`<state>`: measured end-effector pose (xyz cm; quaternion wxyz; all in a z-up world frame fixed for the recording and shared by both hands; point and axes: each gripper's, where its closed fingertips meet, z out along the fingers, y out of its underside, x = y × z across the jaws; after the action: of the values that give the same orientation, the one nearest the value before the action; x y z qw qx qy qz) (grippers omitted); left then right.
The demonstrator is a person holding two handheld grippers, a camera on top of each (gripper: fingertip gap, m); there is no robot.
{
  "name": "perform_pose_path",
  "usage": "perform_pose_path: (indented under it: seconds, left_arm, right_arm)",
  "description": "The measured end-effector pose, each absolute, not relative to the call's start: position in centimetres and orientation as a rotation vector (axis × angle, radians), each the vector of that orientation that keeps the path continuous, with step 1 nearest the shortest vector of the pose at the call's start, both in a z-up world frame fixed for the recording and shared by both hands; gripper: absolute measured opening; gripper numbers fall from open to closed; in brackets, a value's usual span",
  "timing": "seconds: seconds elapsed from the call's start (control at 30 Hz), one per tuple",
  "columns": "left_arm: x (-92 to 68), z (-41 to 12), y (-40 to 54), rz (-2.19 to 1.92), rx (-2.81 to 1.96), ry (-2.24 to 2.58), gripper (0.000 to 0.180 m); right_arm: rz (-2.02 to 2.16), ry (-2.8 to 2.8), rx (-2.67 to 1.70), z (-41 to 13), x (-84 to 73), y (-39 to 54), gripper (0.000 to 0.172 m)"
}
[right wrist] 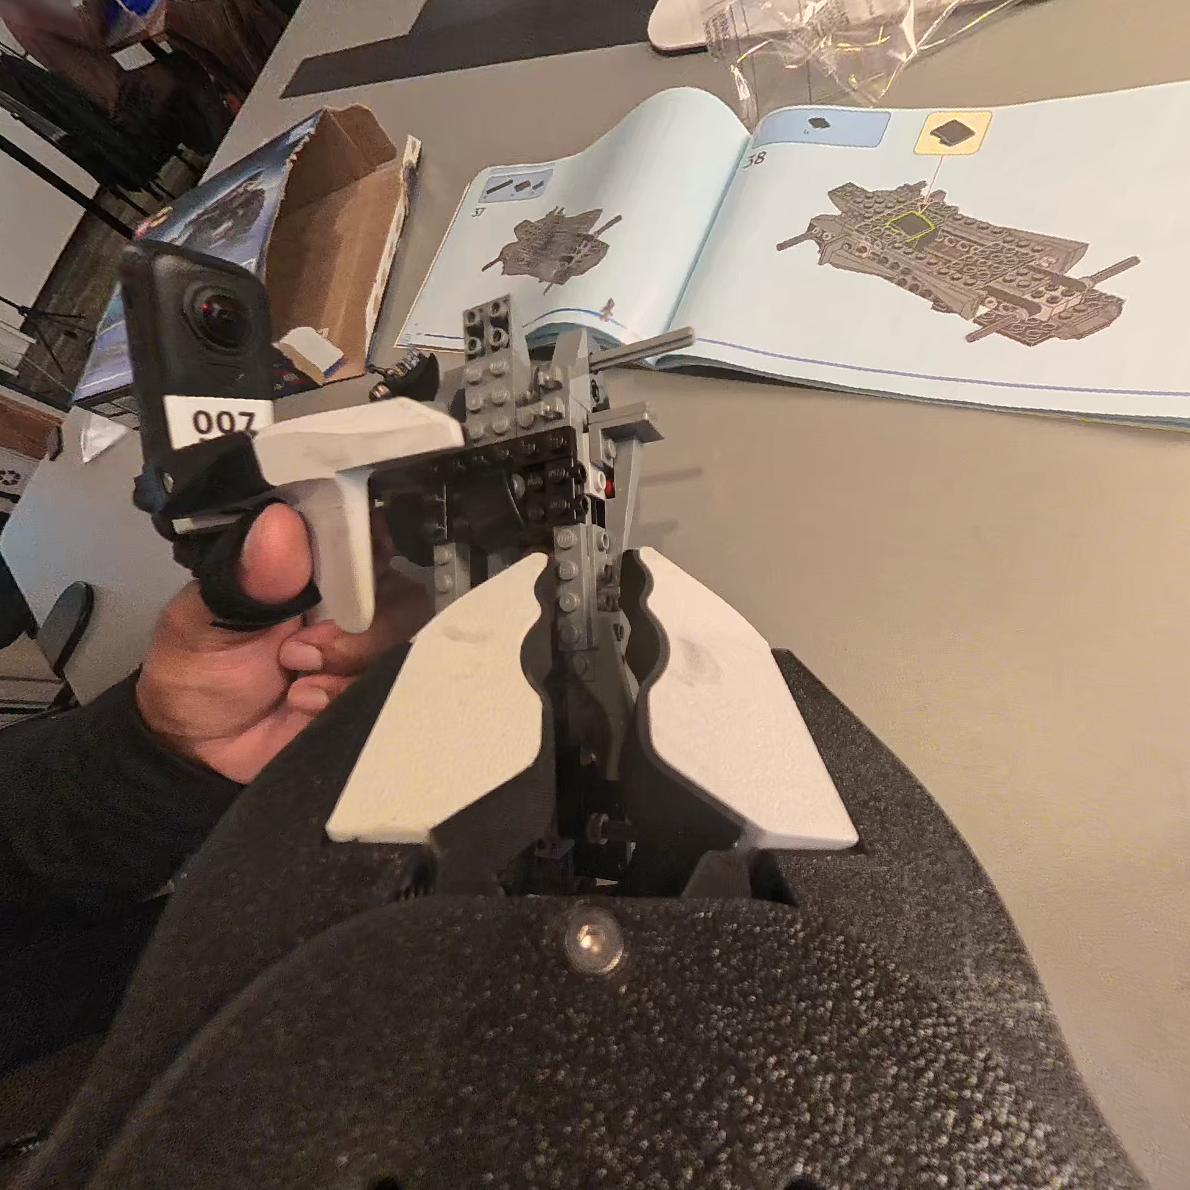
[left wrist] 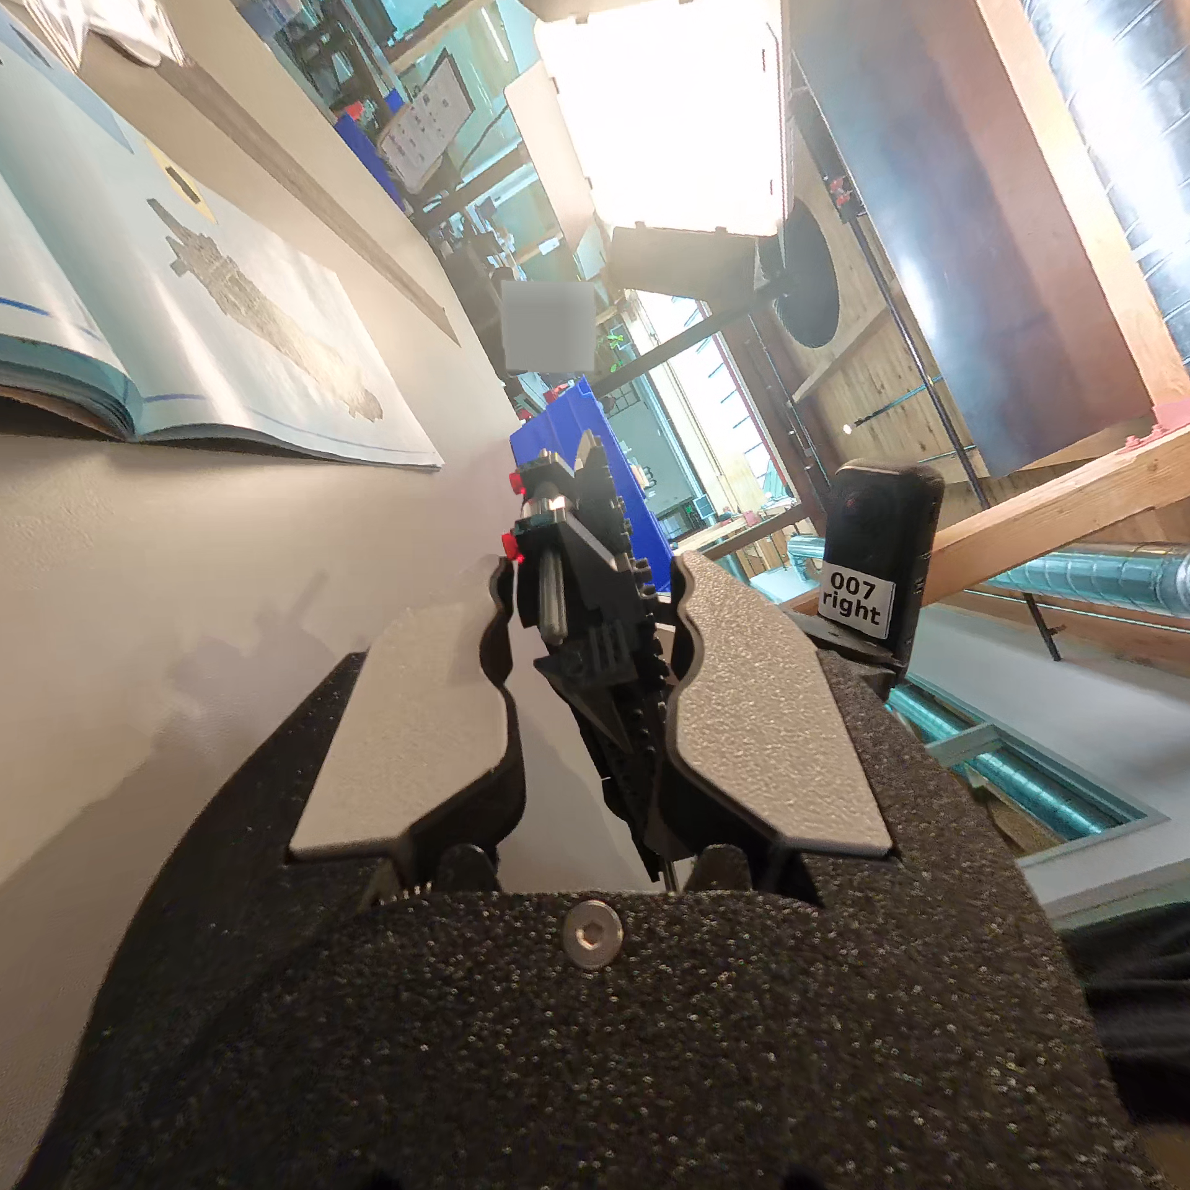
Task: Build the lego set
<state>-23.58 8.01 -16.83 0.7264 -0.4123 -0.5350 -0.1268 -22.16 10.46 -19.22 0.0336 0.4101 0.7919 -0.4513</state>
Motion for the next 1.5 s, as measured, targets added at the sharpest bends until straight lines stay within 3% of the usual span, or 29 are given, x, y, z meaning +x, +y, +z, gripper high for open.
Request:
perform_pose_path:
  seconds: [0.43,1.5]
  left_arm:
    - [-23.4,-16.6,8.5,-0.055,-1.081,-1.135,0.042]
    - [-23.8,-18.7,8.2,-0.435,-0.882,-1.288,0.039]
  right_arm:
    - [-1.412,2.401,1.222,-18.8,-21.9,10.7,0.019]
    - [-1.288,2.450,1.252,-19.9,-22.4,10.0,0.019]
